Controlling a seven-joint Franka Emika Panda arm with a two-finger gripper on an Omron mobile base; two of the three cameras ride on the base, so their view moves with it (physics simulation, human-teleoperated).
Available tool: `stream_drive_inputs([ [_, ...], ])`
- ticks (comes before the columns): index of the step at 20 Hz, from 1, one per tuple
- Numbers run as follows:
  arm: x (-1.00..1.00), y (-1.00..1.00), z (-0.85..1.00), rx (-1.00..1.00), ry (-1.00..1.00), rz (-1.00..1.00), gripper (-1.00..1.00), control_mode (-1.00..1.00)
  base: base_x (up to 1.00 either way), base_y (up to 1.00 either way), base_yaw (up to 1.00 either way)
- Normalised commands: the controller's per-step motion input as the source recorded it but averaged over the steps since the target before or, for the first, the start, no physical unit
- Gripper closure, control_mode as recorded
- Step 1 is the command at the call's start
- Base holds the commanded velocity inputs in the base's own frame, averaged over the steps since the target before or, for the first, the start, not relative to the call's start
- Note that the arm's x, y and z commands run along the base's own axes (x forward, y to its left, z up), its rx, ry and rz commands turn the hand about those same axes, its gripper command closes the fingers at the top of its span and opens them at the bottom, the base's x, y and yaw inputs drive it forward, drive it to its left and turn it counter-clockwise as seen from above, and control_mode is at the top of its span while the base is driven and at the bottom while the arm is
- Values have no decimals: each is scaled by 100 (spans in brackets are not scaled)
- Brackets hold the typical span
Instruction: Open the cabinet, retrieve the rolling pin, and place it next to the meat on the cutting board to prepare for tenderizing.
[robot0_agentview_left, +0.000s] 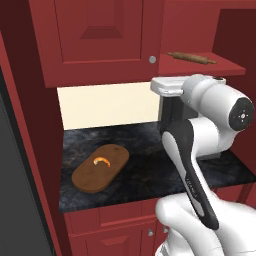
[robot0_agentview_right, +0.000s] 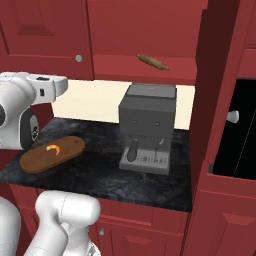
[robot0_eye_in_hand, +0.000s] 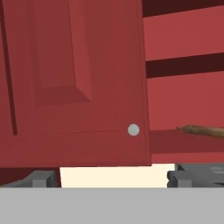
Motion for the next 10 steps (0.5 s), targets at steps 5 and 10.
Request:
stream_drive_inputs([
  [5, 38, 1, 0, 0, 3, -6, -100, -100, 0, 0, 0],
  [10, 39, 5, 0, 0, 1, -13, -100, -100, 0, 0, 0],
])
